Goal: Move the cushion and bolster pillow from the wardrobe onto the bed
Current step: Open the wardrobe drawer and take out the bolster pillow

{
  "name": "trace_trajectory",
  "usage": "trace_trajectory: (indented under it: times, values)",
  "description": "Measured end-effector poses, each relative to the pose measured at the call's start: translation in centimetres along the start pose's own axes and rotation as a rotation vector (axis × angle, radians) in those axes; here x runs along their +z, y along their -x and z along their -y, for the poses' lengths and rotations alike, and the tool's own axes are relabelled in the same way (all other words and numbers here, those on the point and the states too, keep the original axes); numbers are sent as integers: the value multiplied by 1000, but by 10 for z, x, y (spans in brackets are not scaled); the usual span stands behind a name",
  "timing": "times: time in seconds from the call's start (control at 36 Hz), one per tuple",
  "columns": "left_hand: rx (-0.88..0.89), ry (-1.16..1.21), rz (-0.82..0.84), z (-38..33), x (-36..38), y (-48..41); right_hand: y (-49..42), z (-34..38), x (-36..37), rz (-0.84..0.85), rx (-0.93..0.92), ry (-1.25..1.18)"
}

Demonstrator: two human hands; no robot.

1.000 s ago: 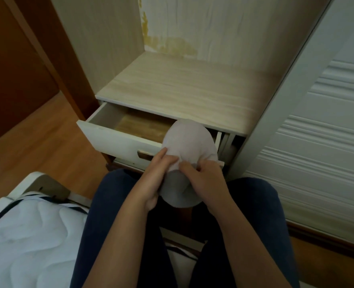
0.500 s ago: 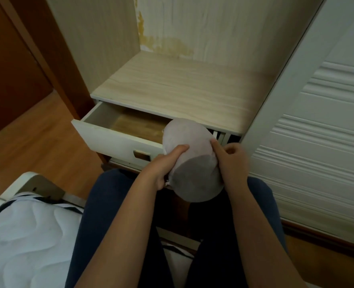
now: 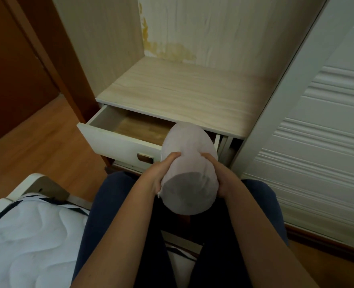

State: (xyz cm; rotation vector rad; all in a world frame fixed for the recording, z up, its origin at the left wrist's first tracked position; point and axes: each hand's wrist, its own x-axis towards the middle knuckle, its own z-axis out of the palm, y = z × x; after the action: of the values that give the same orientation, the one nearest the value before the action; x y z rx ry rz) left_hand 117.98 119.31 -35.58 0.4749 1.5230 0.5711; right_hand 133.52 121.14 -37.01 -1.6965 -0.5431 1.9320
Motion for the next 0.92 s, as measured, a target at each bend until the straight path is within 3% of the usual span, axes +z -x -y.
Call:
trace_trajectory:
  times: [0.28,0.61,0.92]
  values:
    - [95,124,65,25,-10,16,28,-22,-1,-3,-156,-4]
    - [279,342,56,47,-54,51,42,-6,33,225,-344,238]
    - [371,564,-243,66,-80,52,35,-11,76,320,-354,374]
